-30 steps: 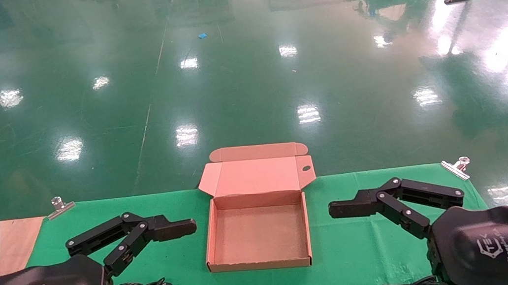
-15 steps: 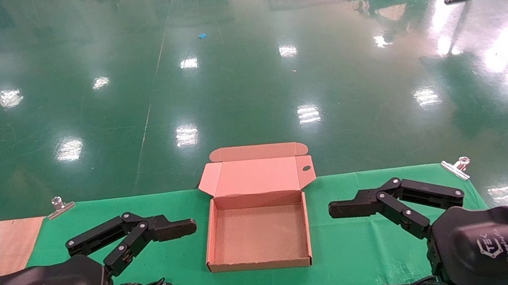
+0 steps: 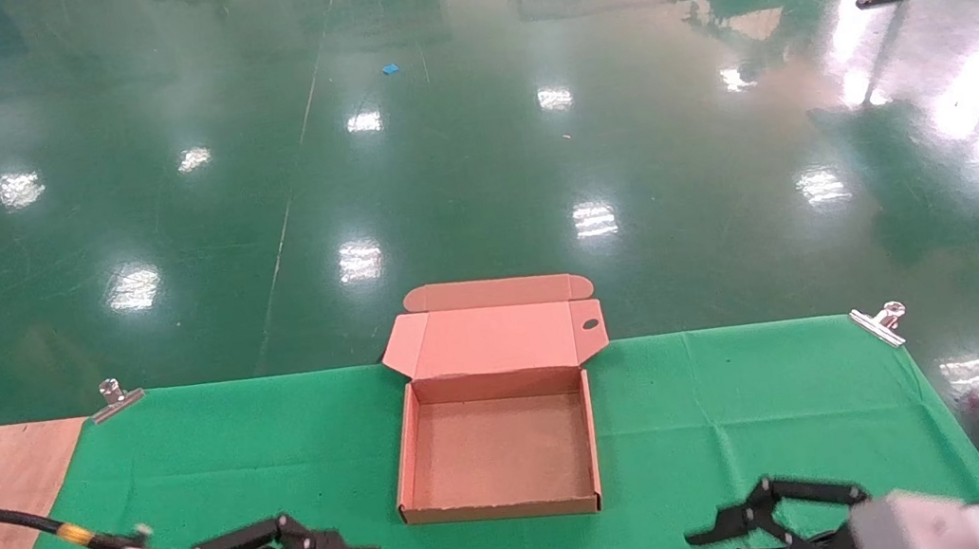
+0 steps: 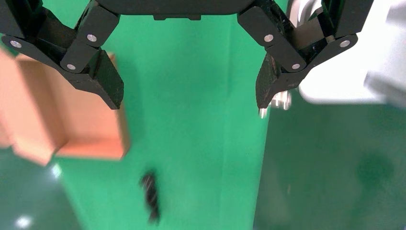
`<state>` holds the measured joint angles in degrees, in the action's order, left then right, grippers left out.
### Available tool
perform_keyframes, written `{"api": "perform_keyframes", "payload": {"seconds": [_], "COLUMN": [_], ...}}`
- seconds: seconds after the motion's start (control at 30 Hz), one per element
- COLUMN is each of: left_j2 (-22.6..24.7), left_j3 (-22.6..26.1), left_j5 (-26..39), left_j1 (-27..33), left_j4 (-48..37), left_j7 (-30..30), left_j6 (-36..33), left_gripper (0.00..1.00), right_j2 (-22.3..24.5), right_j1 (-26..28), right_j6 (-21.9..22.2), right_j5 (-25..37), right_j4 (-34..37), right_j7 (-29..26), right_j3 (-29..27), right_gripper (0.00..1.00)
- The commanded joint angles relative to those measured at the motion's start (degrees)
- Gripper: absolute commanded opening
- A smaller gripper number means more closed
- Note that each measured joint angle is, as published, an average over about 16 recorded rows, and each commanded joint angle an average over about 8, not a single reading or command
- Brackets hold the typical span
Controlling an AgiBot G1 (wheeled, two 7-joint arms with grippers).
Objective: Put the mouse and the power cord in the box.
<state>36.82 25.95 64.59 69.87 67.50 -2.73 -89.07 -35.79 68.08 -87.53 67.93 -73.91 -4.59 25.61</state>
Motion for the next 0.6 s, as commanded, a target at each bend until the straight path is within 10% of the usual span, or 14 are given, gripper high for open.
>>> {"api": "perform_keyframes", "payload": {"seconds": [0.03,0.6], "left_j2": [0.4,17.1], "left_j3": [1.8,13.6], "left_j5": [4.1,32.8], "left_j1": [1.3,15.6], "left_j4": [-1.4,-34.4], "left_j7": [1.6,24.9], "left_j6": [-0.2,11.7], "left_gripper": [1.00,1.00], "right_j2": [-0.5,-15.2], "right_j1": [1.2,12.4], "right_j6": [-0.2,6.8], "right_j5": [4.0,37.8], "right_j4": [0.2,17.7], "right_j7": [0.6,13.7], "right_j3": [1.7,15.0], "right_gripper": [1.00,1.00]}}
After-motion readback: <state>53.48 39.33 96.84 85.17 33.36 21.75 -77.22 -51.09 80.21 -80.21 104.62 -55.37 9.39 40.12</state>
